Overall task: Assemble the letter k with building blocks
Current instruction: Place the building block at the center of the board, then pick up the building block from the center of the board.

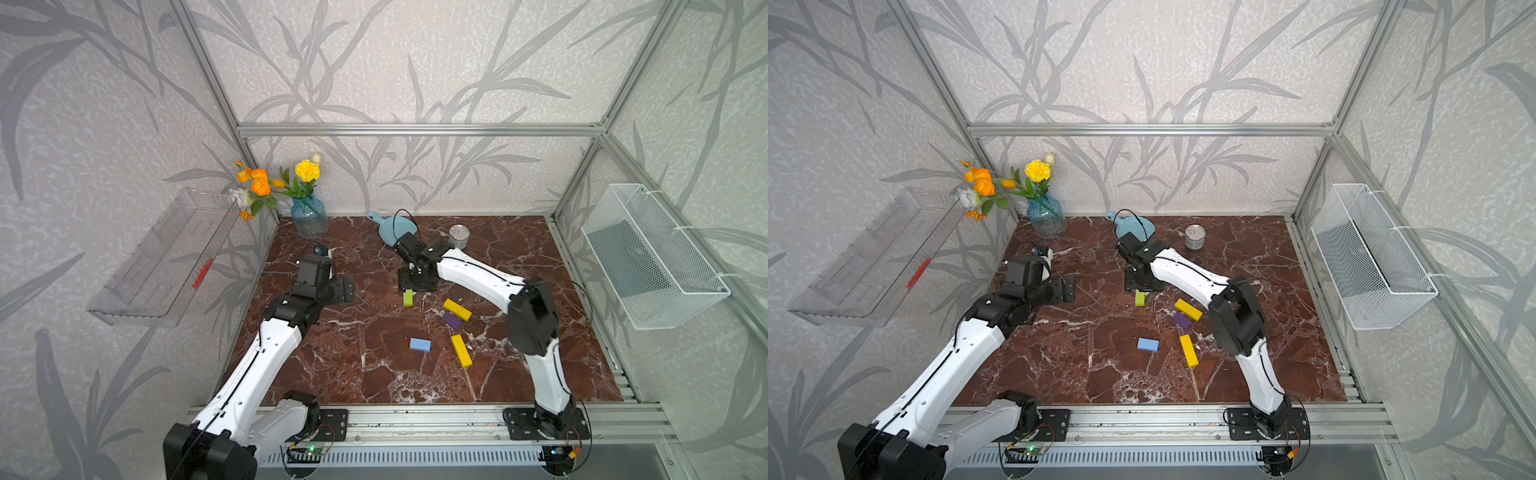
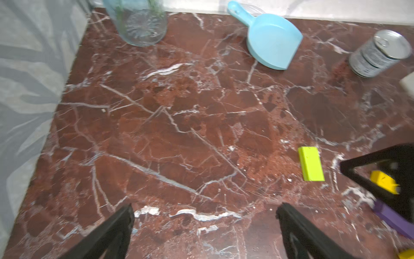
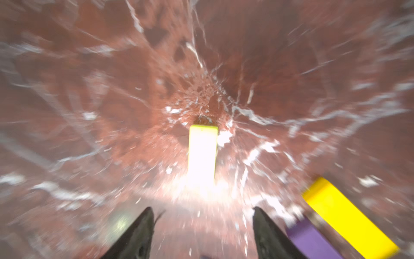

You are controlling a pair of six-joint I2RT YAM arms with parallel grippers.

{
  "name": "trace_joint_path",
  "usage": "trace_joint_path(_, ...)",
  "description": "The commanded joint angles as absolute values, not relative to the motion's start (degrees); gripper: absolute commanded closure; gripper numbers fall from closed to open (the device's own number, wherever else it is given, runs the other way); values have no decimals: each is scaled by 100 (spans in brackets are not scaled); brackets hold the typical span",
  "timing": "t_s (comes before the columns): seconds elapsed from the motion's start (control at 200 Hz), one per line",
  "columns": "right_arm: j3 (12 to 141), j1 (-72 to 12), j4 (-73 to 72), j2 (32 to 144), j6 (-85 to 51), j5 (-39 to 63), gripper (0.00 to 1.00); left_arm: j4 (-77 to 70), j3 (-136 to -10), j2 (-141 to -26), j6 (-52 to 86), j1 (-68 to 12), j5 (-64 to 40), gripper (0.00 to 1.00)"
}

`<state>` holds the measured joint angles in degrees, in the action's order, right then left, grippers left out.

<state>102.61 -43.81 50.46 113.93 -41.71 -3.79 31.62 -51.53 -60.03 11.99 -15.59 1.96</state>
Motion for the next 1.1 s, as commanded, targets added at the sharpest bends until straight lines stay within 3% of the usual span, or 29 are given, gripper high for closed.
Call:
trace_joint_path(0.0,9448,-3998,4835,10024,-3971,-861,29,3203,-5365,-6356,951,-2082,-738,1)
trace_joint_path(0.25,6636,-2222,4292,7741,-3729,-300,29,3695,-6209,-7841,298,-3735,-21,1)
trace_joint_path(0.51,5659,-1769,4248,6952,-3697,-45,29,4121,-6156,-8565,-791,-5054,880,2)
trace_joint_path(0.595,5550,-1736,4180,6968,-3699,51,29,4042,-6104,-8730,-1260,-5415,947,16)
trace_joint_path(0.705,5511,-1738,4109,6987,-3698,145,29,3716,-5964,-8812,-1712,-5572,659,22)
trace_joint_path(1.095,5355,-1714,4085,6943,-3694,174,29,3589,-6257,-9555,-2064,-5552,-415,22)
